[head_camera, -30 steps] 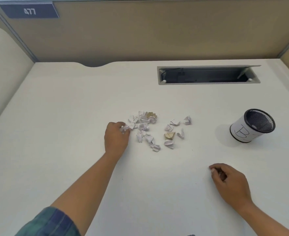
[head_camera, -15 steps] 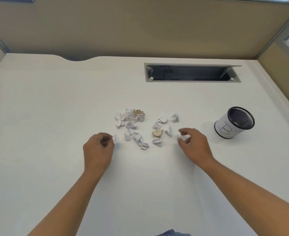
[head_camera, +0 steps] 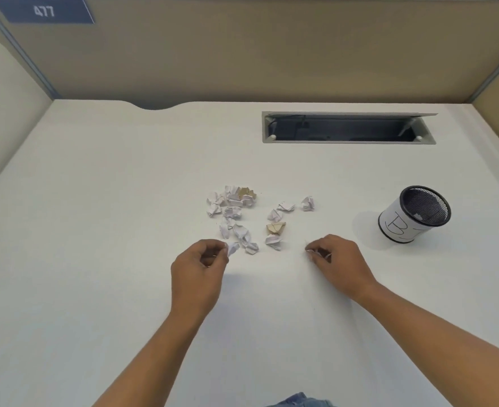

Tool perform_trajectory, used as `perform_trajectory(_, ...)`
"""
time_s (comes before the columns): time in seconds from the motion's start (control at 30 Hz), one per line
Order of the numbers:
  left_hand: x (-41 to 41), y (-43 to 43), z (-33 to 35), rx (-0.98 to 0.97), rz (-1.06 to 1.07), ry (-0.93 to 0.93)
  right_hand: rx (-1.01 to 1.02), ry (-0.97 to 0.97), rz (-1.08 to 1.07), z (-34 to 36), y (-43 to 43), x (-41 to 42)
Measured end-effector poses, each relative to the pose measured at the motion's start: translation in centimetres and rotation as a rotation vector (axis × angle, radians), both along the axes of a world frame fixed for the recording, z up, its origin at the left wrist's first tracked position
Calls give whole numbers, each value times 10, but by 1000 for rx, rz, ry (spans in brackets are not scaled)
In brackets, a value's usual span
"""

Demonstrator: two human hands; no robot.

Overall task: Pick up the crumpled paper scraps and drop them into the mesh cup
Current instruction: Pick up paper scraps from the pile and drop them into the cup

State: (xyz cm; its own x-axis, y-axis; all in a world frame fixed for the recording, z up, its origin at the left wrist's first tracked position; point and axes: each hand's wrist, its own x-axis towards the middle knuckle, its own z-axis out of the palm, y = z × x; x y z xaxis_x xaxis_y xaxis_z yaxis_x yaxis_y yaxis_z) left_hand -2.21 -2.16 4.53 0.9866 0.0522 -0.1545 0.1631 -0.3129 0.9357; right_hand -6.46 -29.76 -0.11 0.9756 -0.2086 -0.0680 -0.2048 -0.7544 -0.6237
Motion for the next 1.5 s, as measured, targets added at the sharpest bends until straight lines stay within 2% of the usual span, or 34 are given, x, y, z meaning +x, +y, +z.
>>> perform_trajectory(0.13,-9,-36,12,-18,-61,-9,215,-62,-135,3,-16,-39)
perform_trajectory(0.27,-14,-88,24,-40,-168,-17,329,-111,-211,7,-36,-77)
perform_trajectory(0.57,-16,-231,48,114,-444,-166,481,-215,-362,12,-89,-139)
perform_trajectory(0.73,-7,-300,51,266,-465,-221,546,-283,-419,15,-116,-156)
perform_trajectory(0.87,1,-330,44,285,-434,-190,499,-299,-437,19,-132,-163)
perform_trajectory(1.13,-14,-308,31,218,-306,-203,501,-295,-525,23,-157,-160)
perform_trajectory(1.5,-53,-223,-2,216,-138,-61,269,-425,-309,63,-200,-73)
